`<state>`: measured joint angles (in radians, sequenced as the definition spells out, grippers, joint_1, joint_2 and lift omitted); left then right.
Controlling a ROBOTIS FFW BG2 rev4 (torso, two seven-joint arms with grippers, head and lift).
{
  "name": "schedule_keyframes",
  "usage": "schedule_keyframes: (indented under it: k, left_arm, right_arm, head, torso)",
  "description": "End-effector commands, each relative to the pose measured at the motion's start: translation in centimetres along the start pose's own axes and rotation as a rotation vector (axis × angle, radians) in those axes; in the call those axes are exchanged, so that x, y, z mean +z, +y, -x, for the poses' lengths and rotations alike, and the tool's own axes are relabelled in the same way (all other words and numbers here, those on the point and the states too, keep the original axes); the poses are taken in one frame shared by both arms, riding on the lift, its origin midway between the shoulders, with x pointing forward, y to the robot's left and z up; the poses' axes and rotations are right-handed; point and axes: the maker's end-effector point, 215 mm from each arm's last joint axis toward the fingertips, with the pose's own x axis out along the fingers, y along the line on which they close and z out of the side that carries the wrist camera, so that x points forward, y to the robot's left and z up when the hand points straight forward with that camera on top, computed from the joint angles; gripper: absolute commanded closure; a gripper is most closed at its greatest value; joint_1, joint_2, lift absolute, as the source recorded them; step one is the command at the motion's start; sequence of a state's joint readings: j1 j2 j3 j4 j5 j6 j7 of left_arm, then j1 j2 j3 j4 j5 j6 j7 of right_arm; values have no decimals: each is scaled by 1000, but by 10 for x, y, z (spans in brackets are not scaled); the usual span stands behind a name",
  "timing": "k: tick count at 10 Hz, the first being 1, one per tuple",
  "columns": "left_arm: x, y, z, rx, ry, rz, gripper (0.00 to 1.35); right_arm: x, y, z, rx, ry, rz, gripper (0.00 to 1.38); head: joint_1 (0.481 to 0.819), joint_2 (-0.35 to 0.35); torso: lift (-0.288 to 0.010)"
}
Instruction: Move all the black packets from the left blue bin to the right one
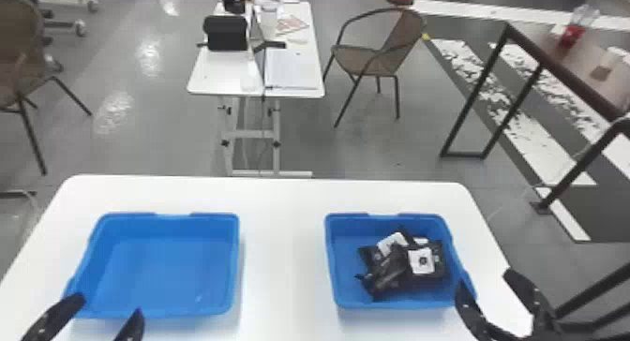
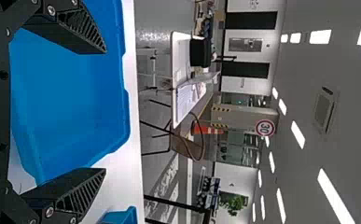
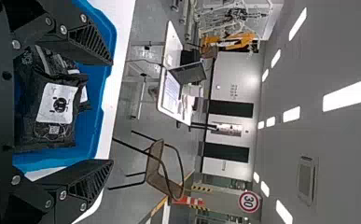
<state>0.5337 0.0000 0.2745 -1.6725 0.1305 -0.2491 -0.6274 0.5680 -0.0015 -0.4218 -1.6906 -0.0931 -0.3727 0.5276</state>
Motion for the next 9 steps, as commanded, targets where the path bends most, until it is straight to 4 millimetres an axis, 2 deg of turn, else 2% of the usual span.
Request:
schedule_keyframes:
  k: [1,9]
  left_arm:
    - [-2,0,0,2,3,7,134]
    - [-7,-3,0,1,5,31,134]
  right_arm:
    - [0,0,0,-2,1,-6,303]
    - [-5,2,1,5,13,-24,312]
  head:
    - [695,-152]
    - [695,-155]
  torso:
    - [0]
    - [0]
